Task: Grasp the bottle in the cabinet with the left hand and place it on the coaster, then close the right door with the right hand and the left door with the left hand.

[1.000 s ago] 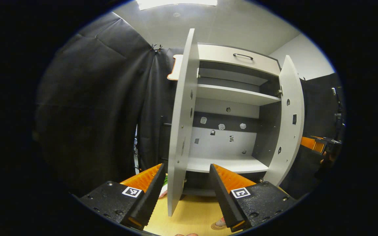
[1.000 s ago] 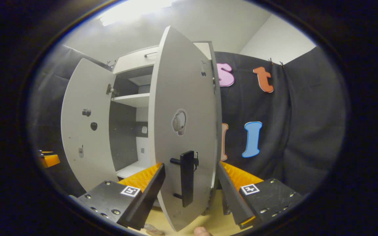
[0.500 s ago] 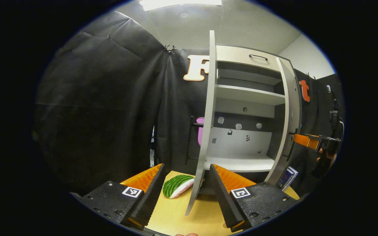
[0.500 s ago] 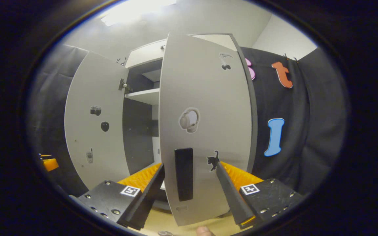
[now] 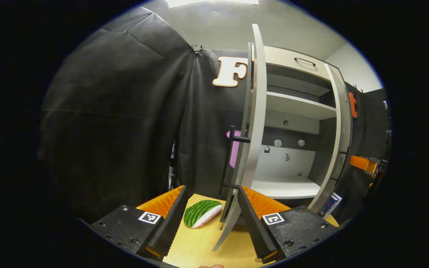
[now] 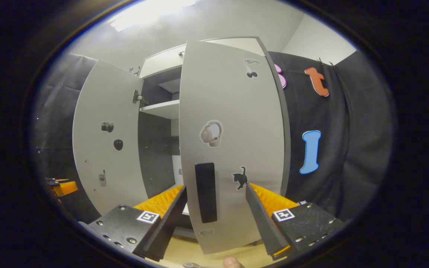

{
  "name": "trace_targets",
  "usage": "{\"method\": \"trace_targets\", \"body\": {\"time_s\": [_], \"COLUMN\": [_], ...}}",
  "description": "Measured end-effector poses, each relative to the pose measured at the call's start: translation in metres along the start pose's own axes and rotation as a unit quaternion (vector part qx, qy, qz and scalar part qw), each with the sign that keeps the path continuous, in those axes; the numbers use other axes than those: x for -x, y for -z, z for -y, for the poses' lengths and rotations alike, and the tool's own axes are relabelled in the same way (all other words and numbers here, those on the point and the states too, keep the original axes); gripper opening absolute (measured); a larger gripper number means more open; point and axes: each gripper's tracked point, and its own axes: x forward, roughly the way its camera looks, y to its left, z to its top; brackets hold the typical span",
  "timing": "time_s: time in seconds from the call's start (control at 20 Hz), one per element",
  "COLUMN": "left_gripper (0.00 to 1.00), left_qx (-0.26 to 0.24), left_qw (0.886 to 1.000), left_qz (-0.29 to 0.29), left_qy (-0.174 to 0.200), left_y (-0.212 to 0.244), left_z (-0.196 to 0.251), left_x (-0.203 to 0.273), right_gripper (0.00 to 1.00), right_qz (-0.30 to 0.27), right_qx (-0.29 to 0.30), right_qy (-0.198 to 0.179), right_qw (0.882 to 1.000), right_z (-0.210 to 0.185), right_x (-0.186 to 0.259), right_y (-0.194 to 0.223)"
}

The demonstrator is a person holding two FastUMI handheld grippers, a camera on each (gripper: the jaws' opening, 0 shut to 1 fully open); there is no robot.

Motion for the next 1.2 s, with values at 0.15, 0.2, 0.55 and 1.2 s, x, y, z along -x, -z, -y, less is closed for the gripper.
{"method": "trace_targets", "body": {"time_s": [0.15,0.2,0.55,1.2], "left_gripper": [0.84,0.84,0.84,0.81], "left_qx": [-0.008,-0.009,-0.021,0.007], "left_qw": [1.0,1.0,1.0,0.994], "left_qz": [0.008,0.009,0.011,0.0], "left_qy": [0.001,0.0,0.017,0.105], "left_y": [-0.004,-0.005,-0.007,0.003], "left_z": [-0.005,-0.005,-0.005,0.047], "left_x": [-0.018,-0.023,-0.036,-0.038], "right_gripper": [0.96,0.96,0.95,0.95], "right_qz": [-0.001,-0.001,-0.011,-0.014], "right_qx": [0.004,0.006,0.009,-0.001], "right_qy": [0.014,0.019,0.038,0.046], "right_qw": [1.0,1.0,0.999,0.999], "right_z": [0.009,0.013,0.024,0.03], "right_x": [0.006,0.007,0.016,0.02], "right_y": [0.001,0.001,0.009,0.014]}}
